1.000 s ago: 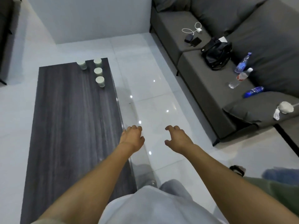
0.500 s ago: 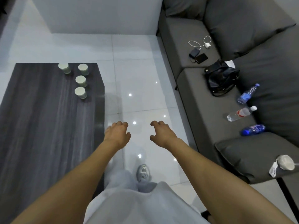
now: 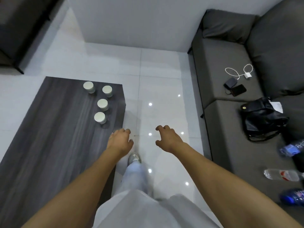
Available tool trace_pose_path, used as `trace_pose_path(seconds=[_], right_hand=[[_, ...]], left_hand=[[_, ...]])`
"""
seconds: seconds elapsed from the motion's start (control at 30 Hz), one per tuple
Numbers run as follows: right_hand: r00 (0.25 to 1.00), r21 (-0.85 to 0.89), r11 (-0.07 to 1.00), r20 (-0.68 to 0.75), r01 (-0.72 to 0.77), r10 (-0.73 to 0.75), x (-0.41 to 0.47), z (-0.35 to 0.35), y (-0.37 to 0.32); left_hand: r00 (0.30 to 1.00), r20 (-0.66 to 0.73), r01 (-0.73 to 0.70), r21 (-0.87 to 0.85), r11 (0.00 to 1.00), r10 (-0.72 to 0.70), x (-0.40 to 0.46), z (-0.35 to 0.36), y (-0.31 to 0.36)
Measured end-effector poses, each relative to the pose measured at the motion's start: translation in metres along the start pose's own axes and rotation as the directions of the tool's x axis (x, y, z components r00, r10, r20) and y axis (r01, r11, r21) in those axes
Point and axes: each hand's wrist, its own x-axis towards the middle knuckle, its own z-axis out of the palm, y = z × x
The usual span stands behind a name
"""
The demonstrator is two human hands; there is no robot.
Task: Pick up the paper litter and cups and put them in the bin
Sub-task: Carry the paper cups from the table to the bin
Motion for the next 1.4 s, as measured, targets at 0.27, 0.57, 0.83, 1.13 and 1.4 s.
trace_pose_path(seconds=[0.27, 0.57, 0.83, 1.13, 1.4], right_hand=[[0.987, -0.078, 0.984, 0.024, 0.163, -0.161, 0.126, -0.066, -0.089], [0.912, -0.228, 0.892, 0.231, 0.39, -0.339, 0.239, -0.089, -0.166], [0.756, -0.329, 0.702, 0.465, 0.631, -0.461, 0.343, -0.103, -0.224], [0.582, -0.367, 0.473, 0.664, 0.801, -0.469, 0.419, -0.076, -0.262], [0.518, -0.412, 0.315, 0.698, 0.855, -0.495, 0.469, 0.019, -0.277]], left_hand=[[0.981, -0.012, 0.195, -0.079, 0.978, -0.196, 0.09, -0.061, -0.069], [0.885, 0.037, 0.458, -0.257, 0.851, -0.465, 0.131, -0.081, -0.122], [0.687, 0.147, 0.682, -0.468, 0.562, -0.712, 0.186, -0.08, -0.13], [0.491, 0.275, 0.785, -0.551, 0.283, -0.827, 0.224, -0.053, -0.129], [0.427, 0.285, 0.788, -0.583, 0.199, -0.858, 0.274, 0.016, -0.17]])
